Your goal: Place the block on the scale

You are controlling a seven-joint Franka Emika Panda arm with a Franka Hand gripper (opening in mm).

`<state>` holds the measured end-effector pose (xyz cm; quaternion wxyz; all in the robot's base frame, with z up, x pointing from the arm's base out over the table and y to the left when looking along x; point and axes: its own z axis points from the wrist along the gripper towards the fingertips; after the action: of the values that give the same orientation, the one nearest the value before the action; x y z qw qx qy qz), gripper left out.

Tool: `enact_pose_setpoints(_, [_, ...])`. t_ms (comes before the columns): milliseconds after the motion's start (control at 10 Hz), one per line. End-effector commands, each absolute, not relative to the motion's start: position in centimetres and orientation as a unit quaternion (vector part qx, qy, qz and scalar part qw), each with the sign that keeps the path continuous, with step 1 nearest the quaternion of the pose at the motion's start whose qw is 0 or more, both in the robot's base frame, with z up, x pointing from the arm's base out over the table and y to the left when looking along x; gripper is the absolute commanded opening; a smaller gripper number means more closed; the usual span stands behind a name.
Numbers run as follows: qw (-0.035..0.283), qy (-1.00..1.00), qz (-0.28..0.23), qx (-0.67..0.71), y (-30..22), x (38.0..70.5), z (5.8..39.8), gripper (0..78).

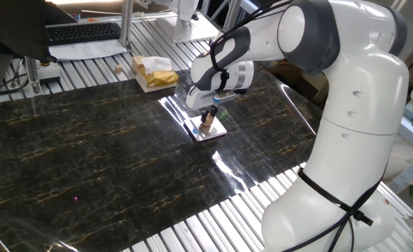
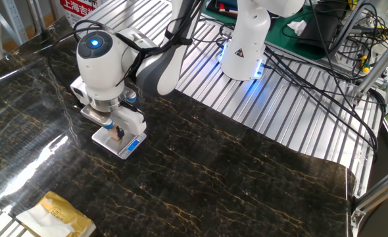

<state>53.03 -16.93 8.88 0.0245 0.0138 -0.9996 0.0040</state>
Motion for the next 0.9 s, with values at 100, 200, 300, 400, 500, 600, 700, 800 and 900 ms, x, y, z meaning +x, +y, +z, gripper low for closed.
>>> enact_pose_setpoints(100, [0.021, -1.000, 0.000, 0.011, -16.98, 53.19, 8.78, 1.1])
enact_pose_setpoints(200, [0.021, -1.000, -0.001, 0.011, -16.98, 53.22, 8.60, 1.1])
enact_pose_setpoints(300, [0.022, -1.000, -0.001, 0.010, -16.99, 53.23, 8.52, 1.1])
enact_pose_setpoints(400, [0.022, -1.000, -0.001, 0.010, -16.98, 53.23, 8.52, 1.1])
enact_pose_setpoints(500, [0.023, -1.000, -0.001, 0.009, -16.95, 53.21, 8.54, 1.1])
enact_pose_setpoints(600, [0.023, -1.000, 0.000, 0.007, -16.91, 53.18, 8.58, 1.1])
enact_pose_setpoints(700, [0.022, -1.000, 0.000, 0.005, -16.81, 53.13, 8.66, 1.1])
enact_pose_setpoints(800, [0.022, -1.000, 0.001, 0.004, -16.75, 53.09, 8.70, 1.1])
enact_pose_setpoints(900, [0.022, -1.000, 0.001, 0.004, -16.74, 53.09, 8.71, 1.1])
